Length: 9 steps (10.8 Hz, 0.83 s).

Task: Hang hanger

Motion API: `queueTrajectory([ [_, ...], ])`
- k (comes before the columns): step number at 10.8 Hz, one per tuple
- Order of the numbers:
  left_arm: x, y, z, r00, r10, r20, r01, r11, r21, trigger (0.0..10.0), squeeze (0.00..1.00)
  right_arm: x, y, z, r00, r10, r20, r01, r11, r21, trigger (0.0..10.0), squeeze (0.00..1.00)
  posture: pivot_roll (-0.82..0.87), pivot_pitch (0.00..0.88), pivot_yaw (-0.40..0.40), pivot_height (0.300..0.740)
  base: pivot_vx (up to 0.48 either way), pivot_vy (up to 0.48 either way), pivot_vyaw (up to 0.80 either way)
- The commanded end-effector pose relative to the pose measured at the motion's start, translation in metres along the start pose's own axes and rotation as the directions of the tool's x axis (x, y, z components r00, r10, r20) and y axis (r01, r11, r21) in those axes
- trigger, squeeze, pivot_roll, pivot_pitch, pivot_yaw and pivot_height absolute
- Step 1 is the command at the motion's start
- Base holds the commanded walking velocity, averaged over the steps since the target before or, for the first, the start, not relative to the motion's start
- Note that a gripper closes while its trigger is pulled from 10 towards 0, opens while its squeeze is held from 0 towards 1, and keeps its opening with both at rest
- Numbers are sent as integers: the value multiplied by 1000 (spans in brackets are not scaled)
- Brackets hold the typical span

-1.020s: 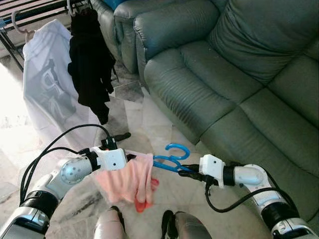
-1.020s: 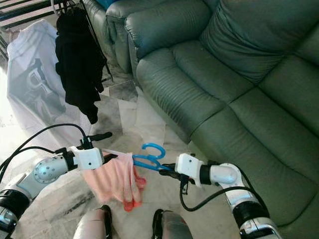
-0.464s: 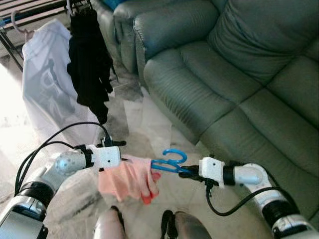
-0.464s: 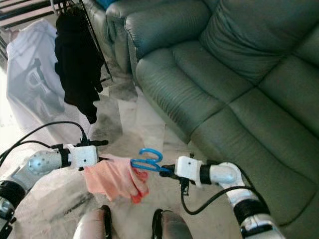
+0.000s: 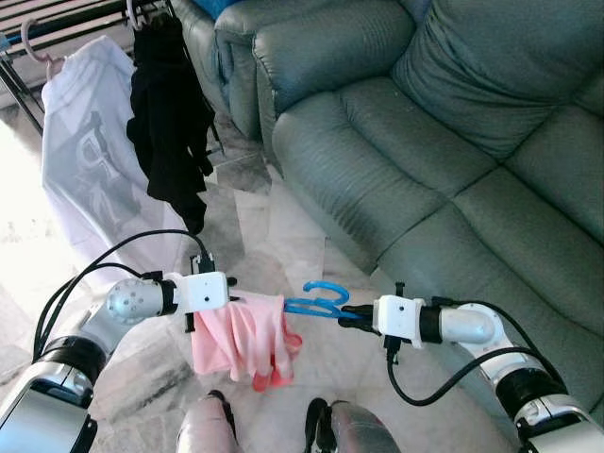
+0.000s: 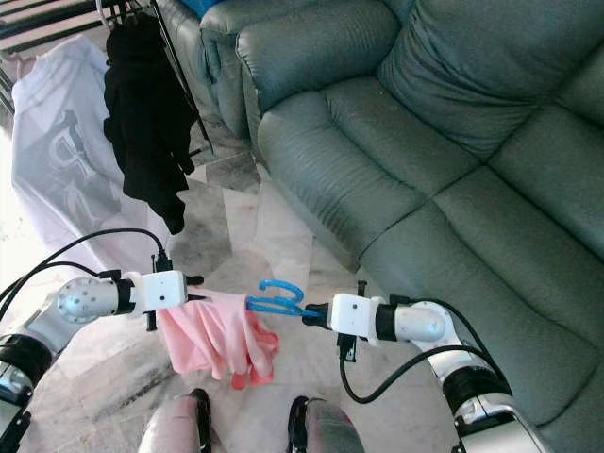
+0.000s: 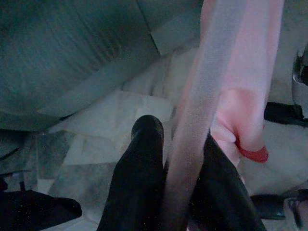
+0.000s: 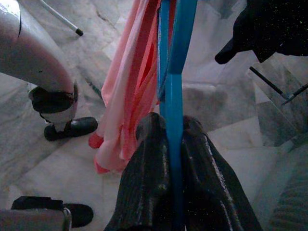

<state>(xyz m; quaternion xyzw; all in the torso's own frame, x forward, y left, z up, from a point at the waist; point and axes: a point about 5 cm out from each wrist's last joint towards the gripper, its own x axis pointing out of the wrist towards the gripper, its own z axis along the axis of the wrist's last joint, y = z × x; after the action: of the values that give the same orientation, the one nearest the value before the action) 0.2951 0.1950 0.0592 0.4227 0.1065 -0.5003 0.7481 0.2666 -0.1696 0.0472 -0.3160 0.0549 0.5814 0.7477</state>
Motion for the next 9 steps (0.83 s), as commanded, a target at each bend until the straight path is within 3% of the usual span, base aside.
queueTrajectory([
  [1, -2, -1, -5, 1000, -12, -27, 11, 999, -36, 0, 0, -1, 0, 1, 1000, 8, 2, -8, 999, -31, 10000, 0, -29, 171, -79, 740, 0, 0, 0],
  [7, -1, 4, 0, 1000, -12, 4, 12, 999, -36, 0, 0, 0, -1, 0, 1000, 14, -12, -15, 998, -54, 10000, 0, -31, 173, -76, 740, 0, 0, 0],
  [8, 0, 7, 2, 1000, 13, 16, -12, 999, -37, 0, 0, -1, -1, -3, 999, 35, -21, -35, 999, -11, 10000, 1000, -31, 173, -76, 740, 0, 0, 0],
  [9, -1, 11, 3, 998, 56, 28, -55, 997, -49, 0, 0, -4, -1, -5, 998, 62, -27, -61, 998, 24, 10000, 1000, -31, 173, -76, 740, 0, 0, 0],
])
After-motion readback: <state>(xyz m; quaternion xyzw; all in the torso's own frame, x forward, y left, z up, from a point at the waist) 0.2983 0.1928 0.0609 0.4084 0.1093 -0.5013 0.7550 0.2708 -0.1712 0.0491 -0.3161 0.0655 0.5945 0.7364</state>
